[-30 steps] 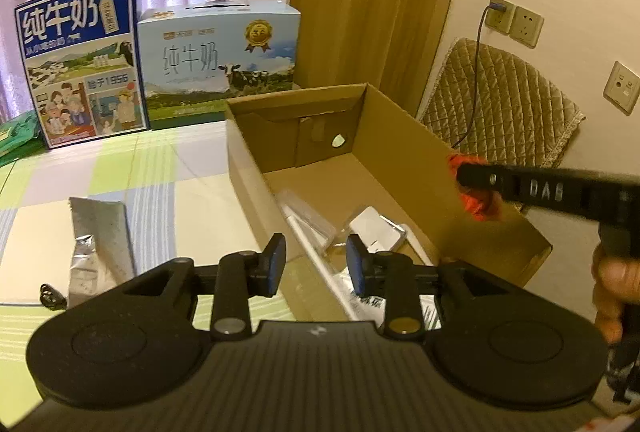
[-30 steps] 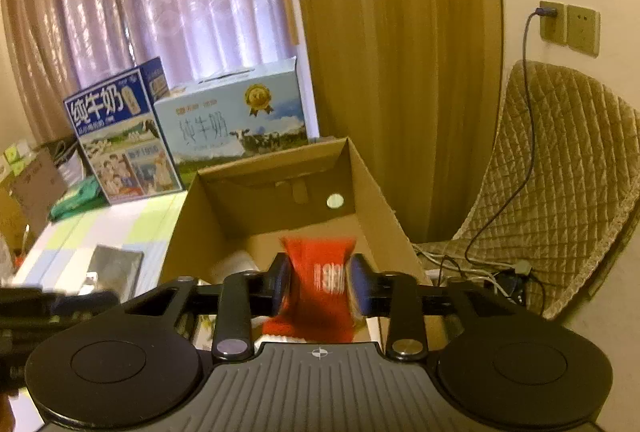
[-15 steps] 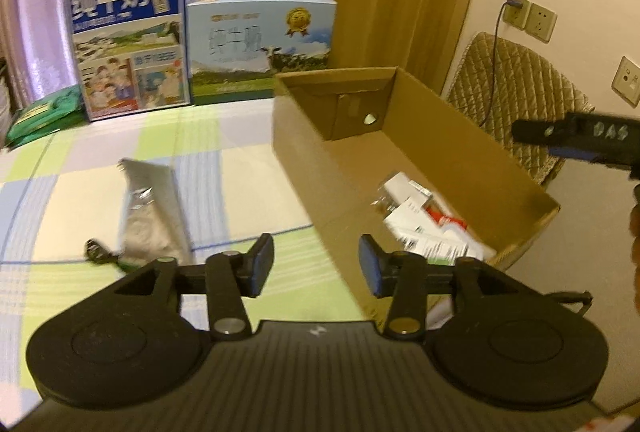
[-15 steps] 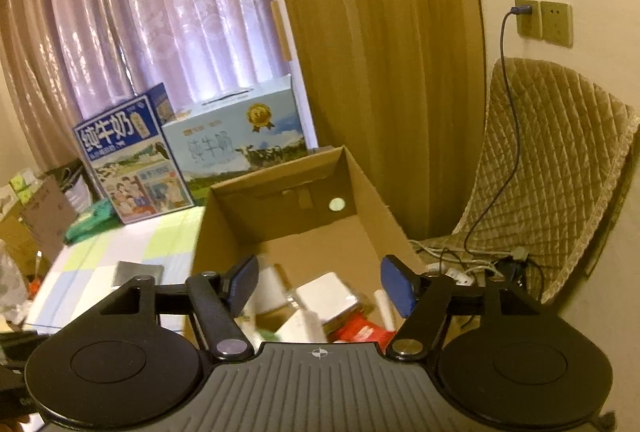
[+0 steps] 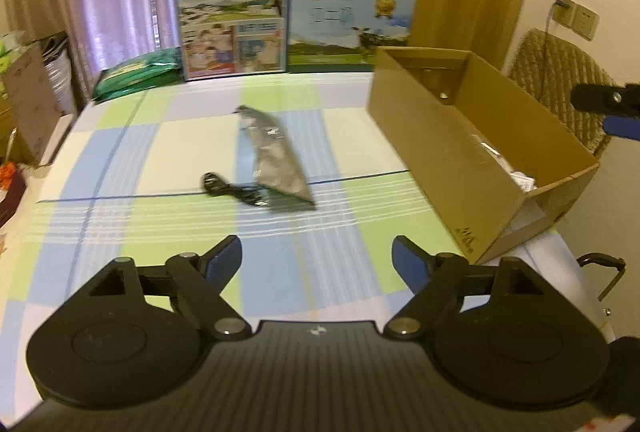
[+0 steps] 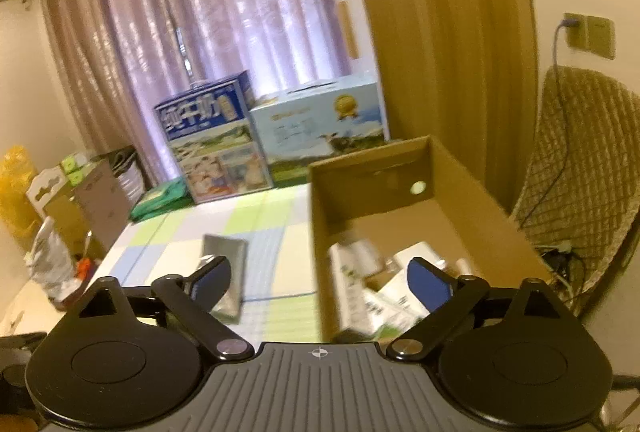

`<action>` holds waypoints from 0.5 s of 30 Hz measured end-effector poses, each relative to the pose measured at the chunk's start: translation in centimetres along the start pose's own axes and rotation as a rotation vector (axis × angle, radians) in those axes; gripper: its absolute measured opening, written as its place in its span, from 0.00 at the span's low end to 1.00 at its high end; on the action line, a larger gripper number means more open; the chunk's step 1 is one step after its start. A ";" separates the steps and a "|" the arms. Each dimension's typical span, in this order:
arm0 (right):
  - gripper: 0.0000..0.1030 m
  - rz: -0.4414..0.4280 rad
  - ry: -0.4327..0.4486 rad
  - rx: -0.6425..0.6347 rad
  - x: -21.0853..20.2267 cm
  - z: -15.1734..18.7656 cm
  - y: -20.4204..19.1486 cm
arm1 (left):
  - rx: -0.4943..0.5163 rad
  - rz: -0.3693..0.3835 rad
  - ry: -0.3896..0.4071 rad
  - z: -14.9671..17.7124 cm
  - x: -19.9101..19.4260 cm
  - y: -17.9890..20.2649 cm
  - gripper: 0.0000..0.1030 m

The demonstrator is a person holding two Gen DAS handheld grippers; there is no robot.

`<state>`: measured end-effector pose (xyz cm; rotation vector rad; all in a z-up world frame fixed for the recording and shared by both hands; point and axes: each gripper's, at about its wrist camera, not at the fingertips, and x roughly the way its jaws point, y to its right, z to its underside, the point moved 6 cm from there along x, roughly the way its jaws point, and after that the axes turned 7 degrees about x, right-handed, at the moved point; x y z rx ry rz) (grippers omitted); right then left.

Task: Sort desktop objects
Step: 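Move both grippers back toward the black cable and silver pouch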

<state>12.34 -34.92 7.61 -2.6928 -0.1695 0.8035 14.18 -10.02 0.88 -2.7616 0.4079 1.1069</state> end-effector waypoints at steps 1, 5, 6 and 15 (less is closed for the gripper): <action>0.93 -0.006 -0.006 -0.003 0.0 0.3 -0.6 | -0.003 -0.007 0.002 0.2 -0.4 -0.6 0.82; 0.98 -0.020 -0.021 -0.024 -0.2 1.5 -3.0 | -0.015 -0.036 0.015 0.8 -1.9 -2.4 0.91; 0.98 -0.024 -0.024 -0.031 -0.3 1.8 -3.5 | -0.017 -0.043 0.019 0.9 -2.3 -2.8 0.92; 0.98 -0.040 -0.064 -0.066 0.2 4.0 -6.8 | -0.067 -0.077 0.021 2.1 -3.8 -5.7 0.96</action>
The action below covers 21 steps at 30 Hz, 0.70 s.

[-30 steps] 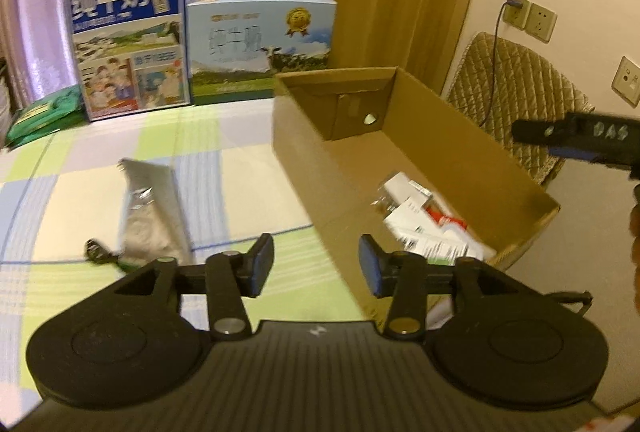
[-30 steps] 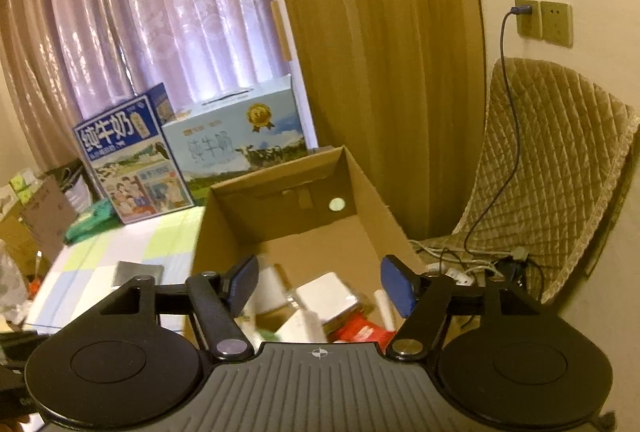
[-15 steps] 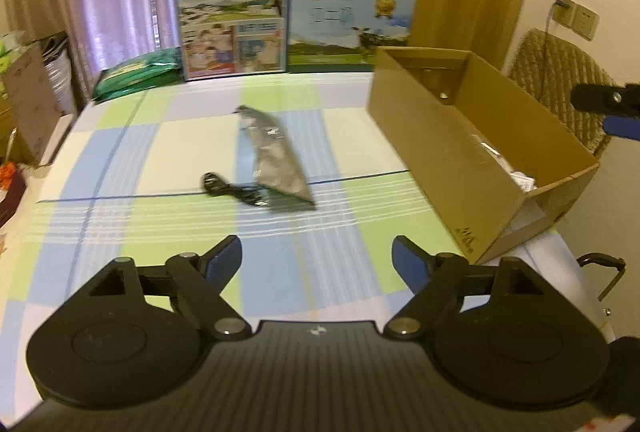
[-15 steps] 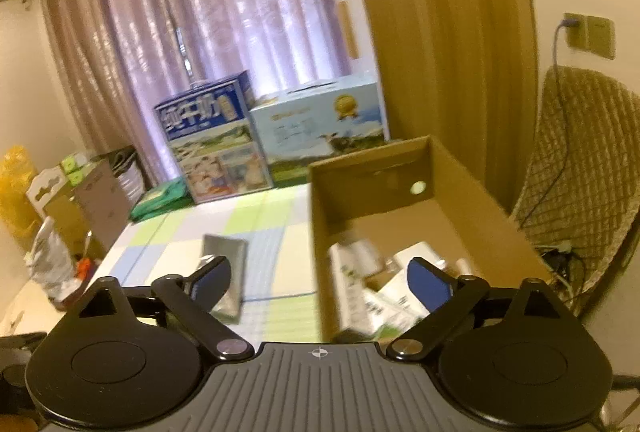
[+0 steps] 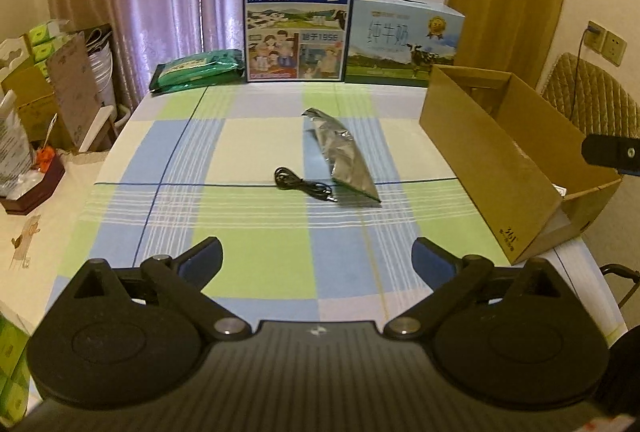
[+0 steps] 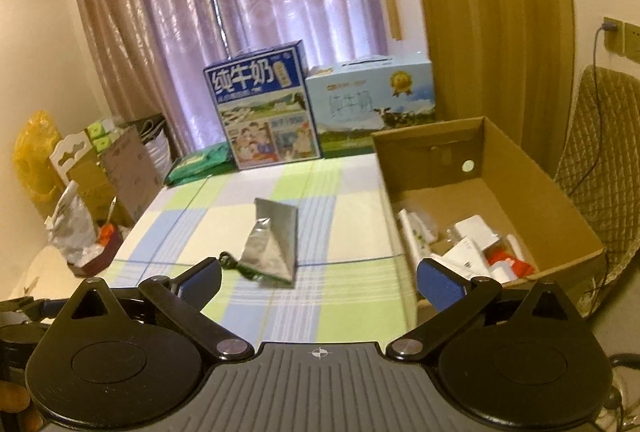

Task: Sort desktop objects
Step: 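Move both grippers back toward the black cable and silver pouch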

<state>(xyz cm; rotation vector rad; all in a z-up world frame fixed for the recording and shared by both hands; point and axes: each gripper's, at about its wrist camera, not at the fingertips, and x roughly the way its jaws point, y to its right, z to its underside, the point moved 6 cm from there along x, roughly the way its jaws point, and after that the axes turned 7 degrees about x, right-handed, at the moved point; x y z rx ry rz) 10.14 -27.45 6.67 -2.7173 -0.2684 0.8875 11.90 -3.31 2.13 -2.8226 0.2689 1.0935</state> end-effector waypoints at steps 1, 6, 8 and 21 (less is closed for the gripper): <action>0.98 -0.001 -0.004 -0.004 0.1 0.2 -0.2 | -0.002 -0.001 -0.001 0.1 0.0 -0.2 0.97; 0.98 -0.008 -0.016 -0.026 0.4 0.8 -1.4 | -0.015 -0.008 -0.012 0.7 0.0 -1.0 0.99; 0.98 -0.008 -0.017 -0.030 0.5 0.9 -1.6 | -0.019 -0.009 -0.015 0.9 0.1 -1.3 0.99; 0.98 -0.032 -0.062 -0.072 3.8 2.0 -3.7 | -0.015 -0.042 -0.020 1.3 1.8 -3.6 0.99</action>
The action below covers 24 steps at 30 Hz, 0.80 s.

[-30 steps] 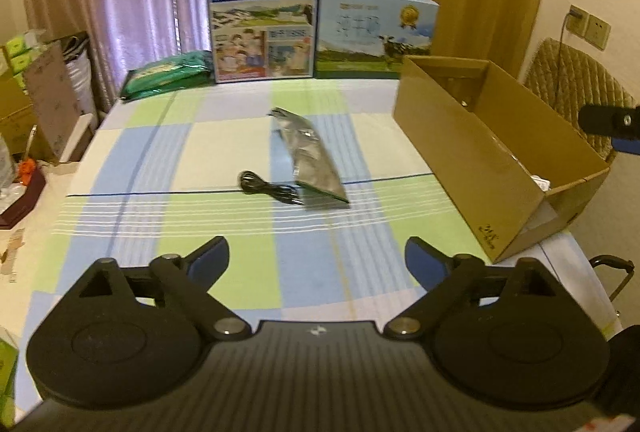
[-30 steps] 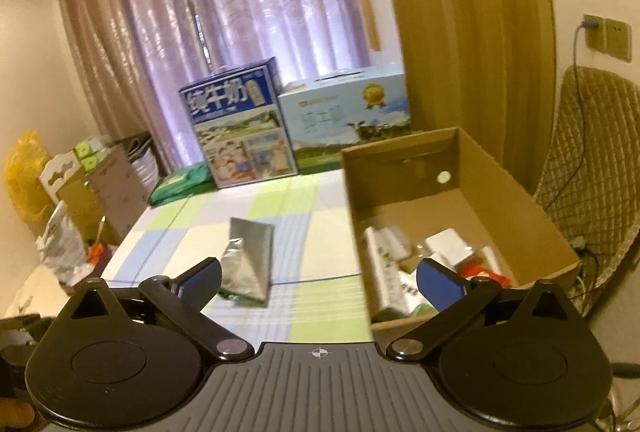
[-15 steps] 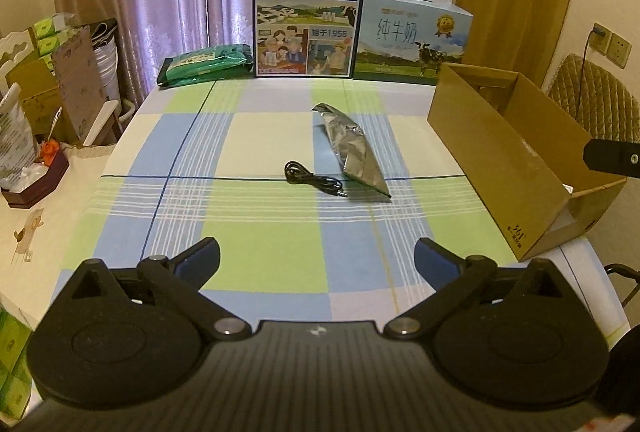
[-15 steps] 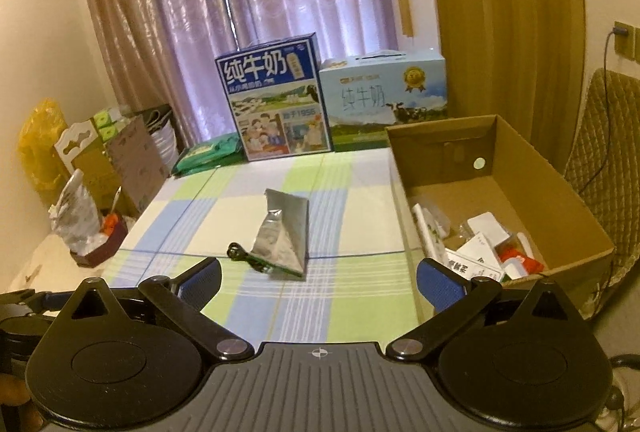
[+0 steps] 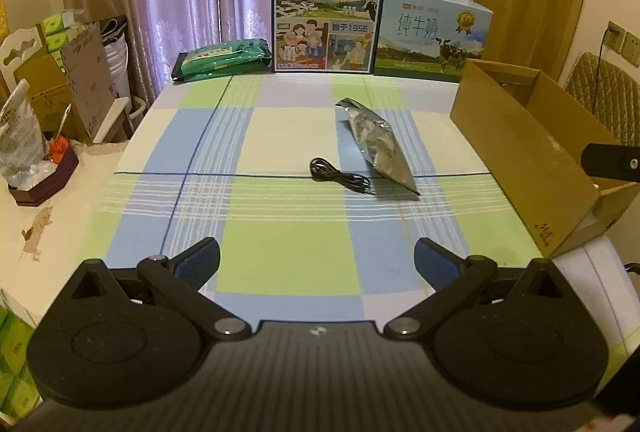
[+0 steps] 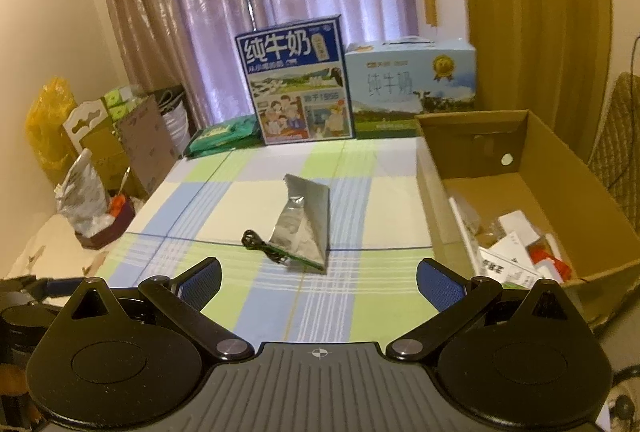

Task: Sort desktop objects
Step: 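Move both grippers back toward the black cable and silver pouch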

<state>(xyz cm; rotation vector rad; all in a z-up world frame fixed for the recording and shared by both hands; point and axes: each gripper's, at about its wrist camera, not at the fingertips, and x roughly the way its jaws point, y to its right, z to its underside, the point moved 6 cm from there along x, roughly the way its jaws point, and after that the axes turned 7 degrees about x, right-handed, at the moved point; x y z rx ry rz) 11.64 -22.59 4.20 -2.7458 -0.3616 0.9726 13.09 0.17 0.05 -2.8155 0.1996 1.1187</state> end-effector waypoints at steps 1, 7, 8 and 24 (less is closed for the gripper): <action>0.98 -0.002 -0.005 -0.004 0.4 0.0 -0.2 | -0.004 -0.004 -0.002 -0.1 0.4 -0.3 0.99; 0.98 -0.020 -0.041 -0.026 4.3 0.0 -1.1 | -0.016 0.000 -0.027 -0.4 3.8 -1.7 0.99; 0.98 -0.023 -0.048 -0.028 5.1 -0.1 -1.1 | -0.018 0.001 -0.031 -0.5 4.5 -2.0 0.99; 0.98 -0.055 -0.147 -0.038 20.5 -1.4 0.6 | -0.033 0.002 -0.068 -2.7 16.8 -4.4 0.99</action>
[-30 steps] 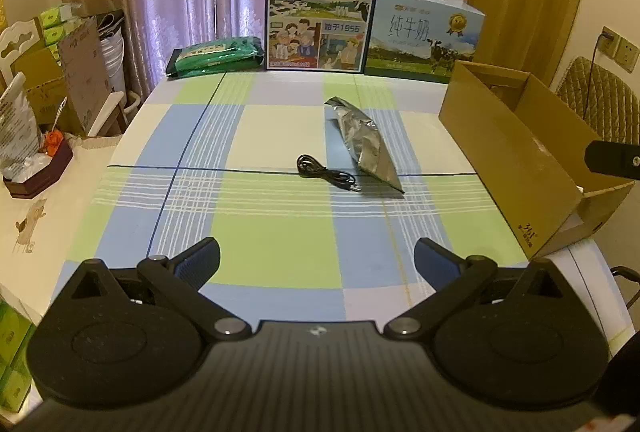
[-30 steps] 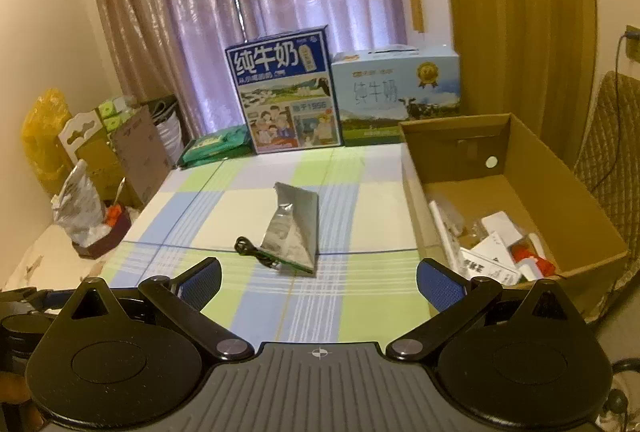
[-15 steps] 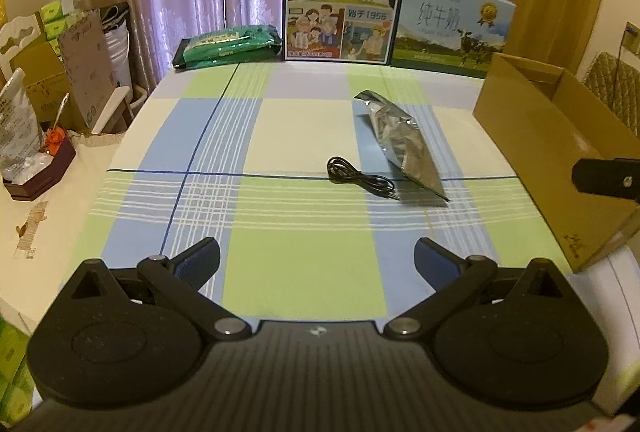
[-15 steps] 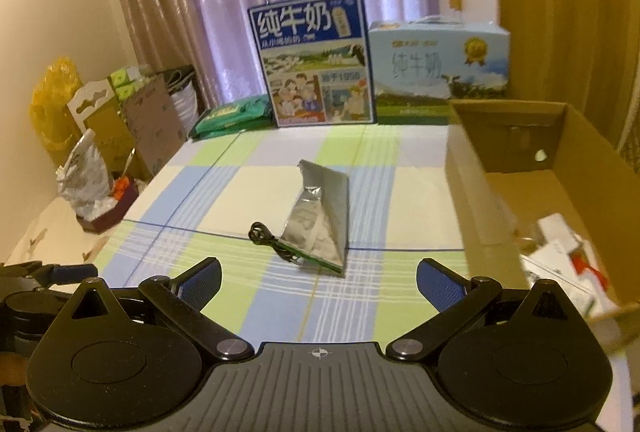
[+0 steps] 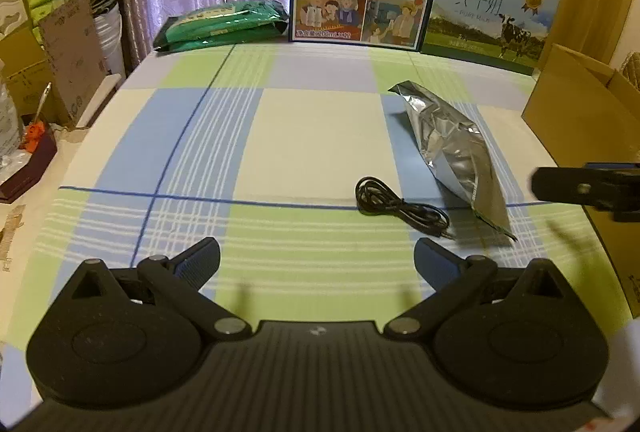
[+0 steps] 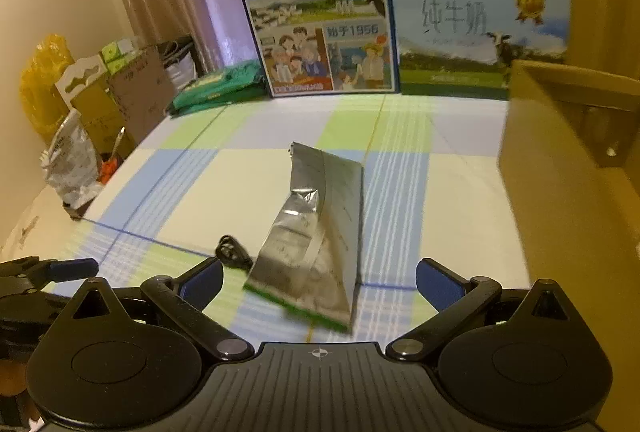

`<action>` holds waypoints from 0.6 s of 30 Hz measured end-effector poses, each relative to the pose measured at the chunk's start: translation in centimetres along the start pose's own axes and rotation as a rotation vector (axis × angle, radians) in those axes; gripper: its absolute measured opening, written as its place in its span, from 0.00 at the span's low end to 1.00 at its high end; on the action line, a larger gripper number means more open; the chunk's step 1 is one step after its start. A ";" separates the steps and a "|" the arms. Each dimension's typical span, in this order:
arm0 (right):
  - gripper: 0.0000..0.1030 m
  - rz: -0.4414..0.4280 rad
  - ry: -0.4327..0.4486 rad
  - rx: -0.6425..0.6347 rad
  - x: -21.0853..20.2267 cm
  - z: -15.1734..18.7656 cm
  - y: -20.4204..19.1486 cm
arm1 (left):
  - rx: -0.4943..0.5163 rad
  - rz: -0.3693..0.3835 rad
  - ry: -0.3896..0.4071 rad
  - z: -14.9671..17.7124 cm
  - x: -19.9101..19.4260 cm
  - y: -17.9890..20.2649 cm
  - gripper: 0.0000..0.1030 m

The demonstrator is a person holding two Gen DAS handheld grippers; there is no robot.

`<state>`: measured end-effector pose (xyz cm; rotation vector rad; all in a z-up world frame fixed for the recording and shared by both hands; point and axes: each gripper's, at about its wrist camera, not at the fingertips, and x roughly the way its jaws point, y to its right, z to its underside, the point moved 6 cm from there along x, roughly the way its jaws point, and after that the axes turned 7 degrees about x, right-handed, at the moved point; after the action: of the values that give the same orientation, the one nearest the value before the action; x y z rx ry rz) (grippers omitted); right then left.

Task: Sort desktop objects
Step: 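Move both grippers back toward the black cable and silver pouch, then grasp the black cable with the left gripper while the right grasps the silver pouch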

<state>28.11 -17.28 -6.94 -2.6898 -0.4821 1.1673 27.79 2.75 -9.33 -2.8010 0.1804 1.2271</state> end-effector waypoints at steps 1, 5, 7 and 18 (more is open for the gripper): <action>0.98 -0.003 -0.005 0.004 0.9 -0.3 0.1 | 0.001 0.004 0.001 -0.3 0.4 0.0 0.99; 0.95 -0.029 -0.012 0.011 4.0 -1.3 0.1 | 0.007 0.001 0.013 -0.9 1.6 -0.1 0.99; 0.89 -0.031 -0.032 0.001 5.4 -1.5 0.1 | 0.010 -0.005 0.008 -0.7 2.1 -0.1 0.99; 0.76 -0.018 -0.121 -0.035 9.2 -0.2 0.6 | -0.009 0.006 0.004 -0.4 2.5 -0.9 0.99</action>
<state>34.31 -14.54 -13.21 -2.6485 -0.5483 1.3341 29.90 3.37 -10.90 -2.8127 0.1838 1.2260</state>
